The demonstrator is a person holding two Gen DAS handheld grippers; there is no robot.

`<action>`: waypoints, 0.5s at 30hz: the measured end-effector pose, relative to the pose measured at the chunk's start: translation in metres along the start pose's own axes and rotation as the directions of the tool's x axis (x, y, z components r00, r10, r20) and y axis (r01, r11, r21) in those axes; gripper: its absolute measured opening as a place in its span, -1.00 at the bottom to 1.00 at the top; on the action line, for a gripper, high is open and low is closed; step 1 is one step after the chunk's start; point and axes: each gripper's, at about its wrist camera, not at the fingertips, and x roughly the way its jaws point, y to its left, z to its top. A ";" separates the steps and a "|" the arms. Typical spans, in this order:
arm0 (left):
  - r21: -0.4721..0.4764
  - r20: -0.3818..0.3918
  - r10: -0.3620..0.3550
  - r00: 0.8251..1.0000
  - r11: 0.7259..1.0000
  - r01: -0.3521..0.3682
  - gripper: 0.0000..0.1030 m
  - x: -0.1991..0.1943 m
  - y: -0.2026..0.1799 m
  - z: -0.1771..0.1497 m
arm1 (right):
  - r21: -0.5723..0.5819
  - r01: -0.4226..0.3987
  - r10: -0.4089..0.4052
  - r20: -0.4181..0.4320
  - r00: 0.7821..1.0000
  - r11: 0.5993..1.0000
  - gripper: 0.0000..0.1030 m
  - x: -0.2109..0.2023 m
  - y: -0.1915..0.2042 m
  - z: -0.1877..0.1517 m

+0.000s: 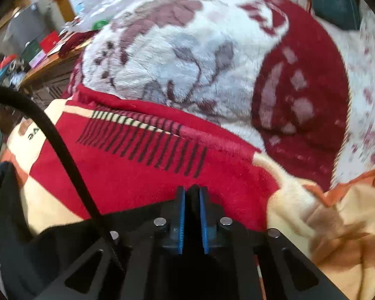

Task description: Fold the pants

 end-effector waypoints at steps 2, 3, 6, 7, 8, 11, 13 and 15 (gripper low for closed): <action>-0.020 0.014 -0.015 1.000 1.000 0.015 -0.75 -0.008 0.000 -0.001 | 0.016 -0.009 0.009 0.039 0.999 1.000 -0.85 -0.015 -0.004 -0.003; -0.032 0.031 -0.028 0.999 0.999 0.029 -0.75 -0.014 0.000 -0.001 | 0.022 -0.009 0.008 0.062 0.998 1.000 -0.85 -0.026 -0.006 -0.004; -0.049 0.092 -0.052 0.994 0.997 0.056 -0.75 -0.042 0.002 -0.001 | 0.037 -0.021 0.016 0.130 0.991 0.999 -0.86 -0.065 -0.012 -0.008; -0.052 0.112 -0.063 0.992 0.996 0.069 -0.75 -0.053 0.002 -0.003 | 0.043 -0.026 0.019 0.155 0.988 0.999 -0.86 -0.078 -0.014 -0.011; -0.052 0.127 -0.073 0.989 0.995 0.081 -0.76 -0.063 0.001 -0.004 | 0.049 -0.030 0.020 0.182 0.983 0.998 -0.87 -0.092 -0.015 -0.015; -0.042 0.168 -0.108 0.980 0.992 0.117 -0.76 -0.095 -0.005 -0.017 | 0.091 -0.050 0.025 0.255 0.967 0.995 -0.87 -0.135 -0.024 -0.030; -0.018 0.206 -0.148 0.967 0.988 0.155 -0.76 -0.119 -0.012 -0.033 | 0.124 -0.073 0.033 0.295 0.955 0.990 -0.87 -0.166 -0.032 -0.054; 0.005 0.224 -0.170 0.960 0.985 0.174 -0.76 -0.136 -0.016 -0.050 | 0.149 -0.102 0.048 0.326 0.944 0.984 -0.87 -0.189 -0.035 -0.079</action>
